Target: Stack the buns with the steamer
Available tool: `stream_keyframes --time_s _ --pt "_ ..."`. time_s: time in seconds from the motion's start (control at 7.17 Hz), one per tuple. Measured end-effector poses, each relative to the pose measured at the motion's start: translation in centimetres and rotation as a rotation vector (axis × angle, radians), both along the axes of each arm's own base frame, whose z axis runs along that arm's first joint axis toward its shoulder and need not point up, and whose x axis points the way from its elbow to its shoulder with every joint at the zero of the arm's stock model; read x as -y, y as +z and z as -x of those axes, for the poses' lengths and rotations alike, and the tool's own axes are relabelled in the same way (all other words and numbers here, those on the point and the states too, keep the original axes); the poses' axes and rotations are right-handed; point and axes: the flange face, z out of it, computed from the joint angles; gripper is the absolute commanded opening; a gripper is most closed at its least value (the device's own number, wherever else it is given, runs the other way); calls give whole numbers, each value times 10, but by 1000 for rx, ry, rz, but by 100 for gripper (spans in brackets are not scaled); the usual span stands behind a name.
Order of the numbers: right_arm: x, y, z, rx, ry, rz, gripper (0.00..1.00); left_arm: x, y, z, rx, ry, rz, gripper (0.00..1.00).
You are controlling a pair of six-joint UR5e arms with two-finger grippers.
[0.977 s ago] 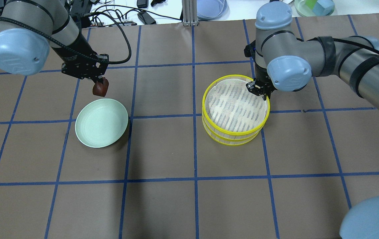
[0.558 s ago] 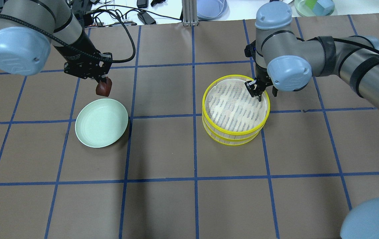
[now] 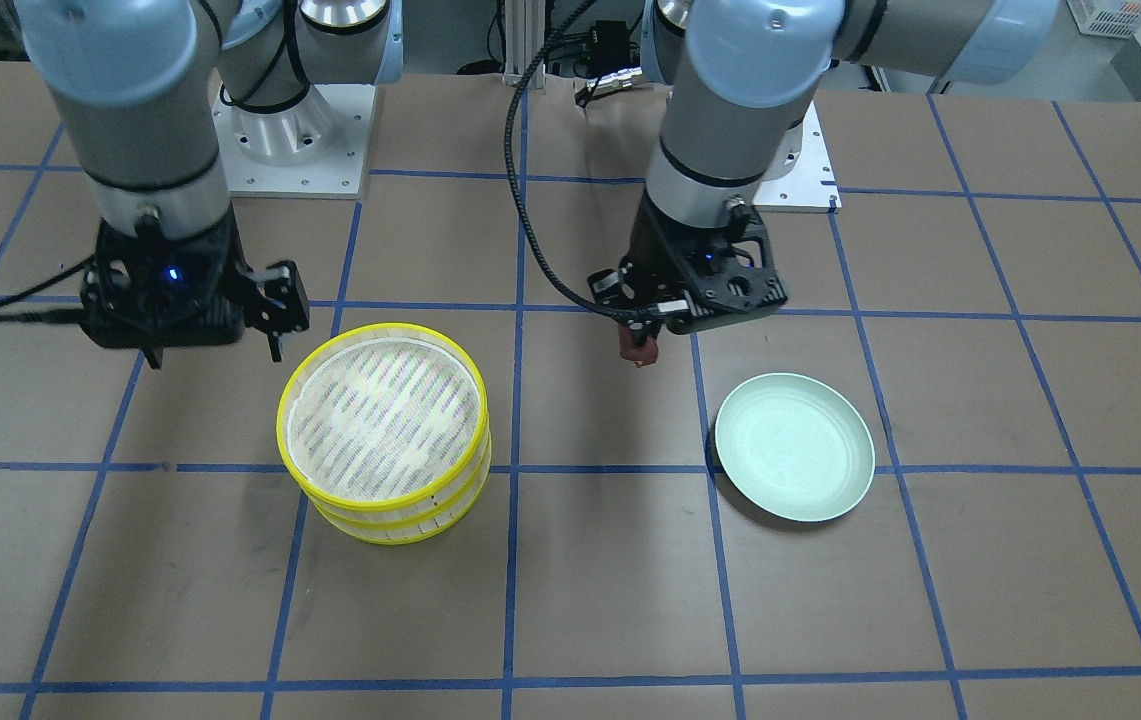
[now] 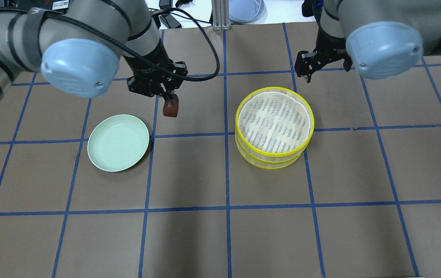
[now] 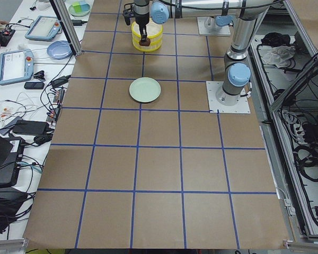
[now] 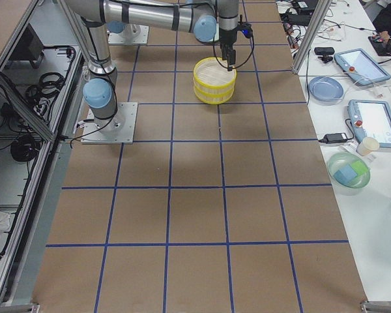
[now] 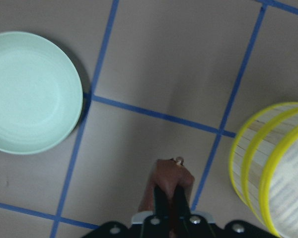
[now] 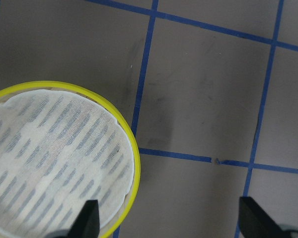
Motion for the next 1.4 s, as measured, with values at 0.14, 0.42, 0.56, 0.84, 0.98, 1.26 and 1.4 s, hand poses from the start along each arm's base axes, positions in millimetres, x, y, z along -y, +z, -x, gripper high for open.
stream_keyframes --time_s 0.14,0.42,0.56,0.84,0.98,1.26,1.4 --pt "-24 46 2 13 -1 30 99 -14 -7 44 -24 36 -7 0" --pt "-47 86 4 38 -18 24 98 -26 -26 97 -71 83 -8 0" --pt "-47 90 8 68 -45 17 99 -26 -38 116 -99 105 -10 0" --pt "-36 95 34 130 -121 23 98 -27 -63 150 -145 115 -7 49" --pt "-32 93 43 148 -151 22 98 -22 -77 158 -153 109 -3 62" --pt "-35 76 46 164 -175 -1 98 -11 -98 165 -151 85 16 84" --pt "-41 64 46 170 -187 -3 99 -9 -101 166 -147 75 25 95"
